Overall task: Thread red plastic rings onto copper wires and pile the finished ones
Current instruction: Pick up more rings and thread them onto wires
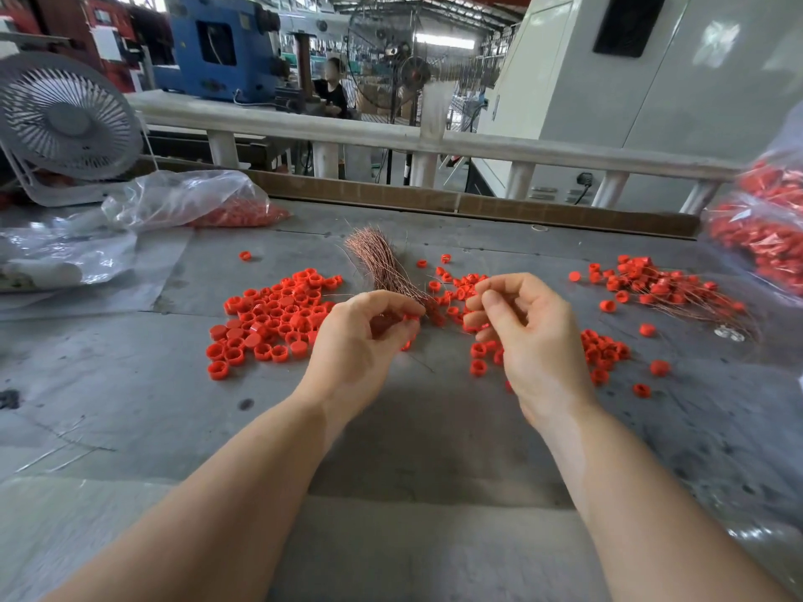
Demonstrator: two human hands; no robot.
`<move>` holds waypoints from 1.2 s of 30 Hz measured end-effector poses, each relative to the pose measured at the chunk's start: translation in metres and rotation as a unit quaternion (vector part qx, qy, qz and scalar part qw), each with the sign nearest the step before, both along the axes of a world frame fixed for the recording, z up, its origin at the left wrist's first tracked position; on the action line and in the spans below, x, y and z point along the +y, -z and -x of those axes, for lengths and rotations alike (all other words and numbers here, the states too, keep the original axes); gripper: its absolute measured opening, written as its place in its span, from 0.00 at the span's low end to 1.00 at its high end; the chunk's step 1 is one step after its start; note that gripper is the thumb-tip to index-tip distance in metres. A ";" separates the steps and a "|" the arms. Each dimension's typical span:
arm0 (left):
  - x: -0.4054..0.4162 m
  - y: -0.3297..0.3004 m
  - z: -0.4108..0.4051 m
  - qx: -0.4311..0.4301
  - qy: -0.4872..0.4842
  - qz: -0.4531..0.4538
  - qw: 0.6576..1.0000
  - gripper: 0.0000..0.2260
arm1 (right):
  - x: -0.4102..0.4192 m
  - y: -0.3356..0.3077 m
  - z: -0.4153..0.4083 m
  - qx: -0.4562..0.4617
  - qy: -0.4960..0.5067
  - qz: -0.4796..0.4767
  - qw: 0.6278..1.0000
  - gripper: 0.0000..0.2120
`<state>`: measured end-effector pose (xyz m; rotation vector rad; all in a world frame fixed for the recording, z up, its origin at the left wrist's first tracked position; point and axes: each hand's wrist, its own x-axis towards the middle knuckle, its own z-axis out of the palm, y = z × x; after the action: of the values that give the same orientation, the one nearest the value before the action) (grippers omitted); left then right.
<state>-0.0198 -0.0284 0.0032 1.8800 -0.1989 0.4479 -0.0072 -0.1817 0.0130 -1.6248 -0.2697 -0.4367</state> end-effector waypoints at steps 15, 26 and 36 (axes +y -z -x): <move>-0.007 -0.002 0.005 -0.044 0.057 -0.144 0.987 0.06 | 0.003 -0.008 0.008 0.042 -0.175 -0.181 0.967 0.08; -0.004 0.003 0.002 -0.010 0.012 -0.154 0.988 0.05 | -0.018 -0.018 0.000 -0.020 0.032 -0.326 0.945 0.11; -0.002 -0.001 0.005 0.100 0.097 0.161 0.977 0.09 | -0.022 -0.015 0.001 -0.201 0.260 0.037 0.944 0.12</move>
<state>-0.0251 -0.0304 0.0045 1.5569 -0.1633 0.1445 -0.0082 -0.2035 0.0284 -1.6629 -0.1574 -1.1812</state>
